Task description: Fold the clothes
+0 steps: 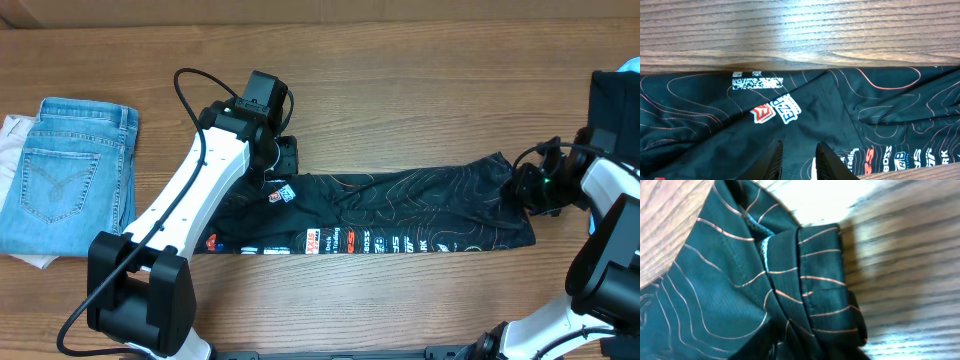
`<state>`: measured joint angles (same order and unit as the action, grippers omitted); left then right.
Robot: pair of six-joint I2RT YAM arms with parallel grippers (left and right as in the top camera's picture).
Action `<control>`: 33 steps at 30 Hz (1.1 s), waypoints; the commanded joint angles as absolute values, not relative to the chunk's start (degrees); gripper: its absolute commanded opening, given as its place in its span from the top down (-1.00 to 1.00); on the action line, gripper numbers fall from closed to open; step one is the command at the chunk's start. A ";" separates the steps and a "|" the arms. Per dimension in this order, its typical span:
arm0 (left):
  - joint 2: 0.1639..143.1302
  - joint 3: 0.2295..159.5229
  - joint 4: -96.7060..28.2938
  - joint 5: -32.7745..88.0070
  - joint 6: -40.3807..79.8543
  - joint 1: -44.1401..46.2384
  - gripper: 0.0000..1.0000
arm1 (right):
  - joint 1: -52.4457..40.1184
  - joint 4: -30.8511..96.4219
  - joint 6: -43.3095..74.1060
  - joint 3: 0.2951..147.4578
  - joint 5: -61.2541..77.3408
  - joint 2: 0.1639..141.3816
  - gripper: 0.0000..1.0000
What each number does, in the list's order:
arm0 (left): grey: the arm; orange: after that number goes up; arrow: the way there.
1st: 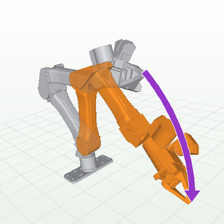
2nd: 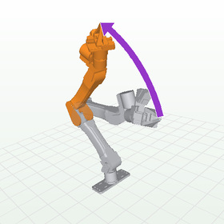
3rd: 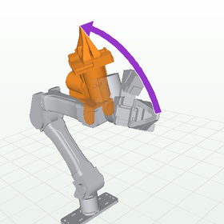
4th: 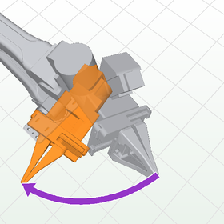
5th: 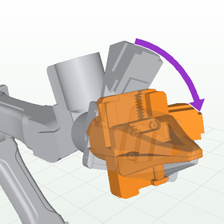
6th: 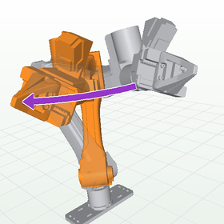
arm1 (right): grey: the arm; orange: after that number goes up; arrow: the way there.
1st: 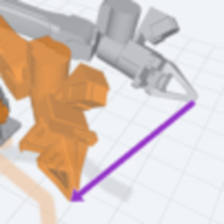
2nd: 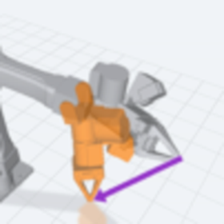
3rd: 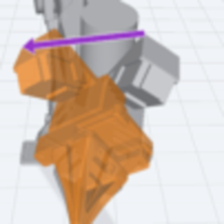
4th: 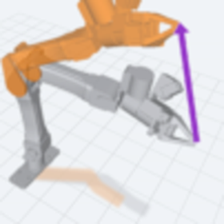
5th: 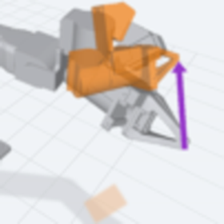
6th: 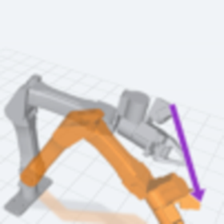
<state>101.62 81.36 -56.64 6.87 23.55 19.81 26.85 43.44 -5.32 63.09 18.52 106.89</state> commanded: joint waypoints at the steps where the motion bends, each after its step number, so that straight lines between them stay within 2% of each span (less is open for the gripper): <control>1: 101.58 81.69 -56.77 6.87 22.24 19.73 0.48 | 26.63 42.50 -3.03 62.52 19.64 106.91 0.44; 3: 101.58 81.69 -56.77 6.87 22.24 19.73 0.48 | 26.63 42.24 -2.76 62.52 19.64 106.91 0.85; 4: 101.58 81.69 -56.77 6.87 22.24 19.73 0.48 | 26.63 42.22 -2.76 62.52 19.64 106.91 0.92; 12: 101.49 81.71 -58.17 6.81 21.37 18.57 0.51 | 26.68 47.94 -2.72 66.06 18.92 106.72 0.92; 23: 101.45 81.71 -61.52 10.46 21.32 7.62 0.53 | 23.03 61.63 -2.07 77.45 18.17 102.10 0.92; 33: 101.45 81.71 -61.73 10.59 20.95 6.28 0.52 | 9.41 65.32 -0.40 77.47 15.05 96.64 0.92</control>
<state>101.62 81.36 -61.69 9.56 22.09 6.28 13.54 64.75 -1.65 76.05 15.62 98.67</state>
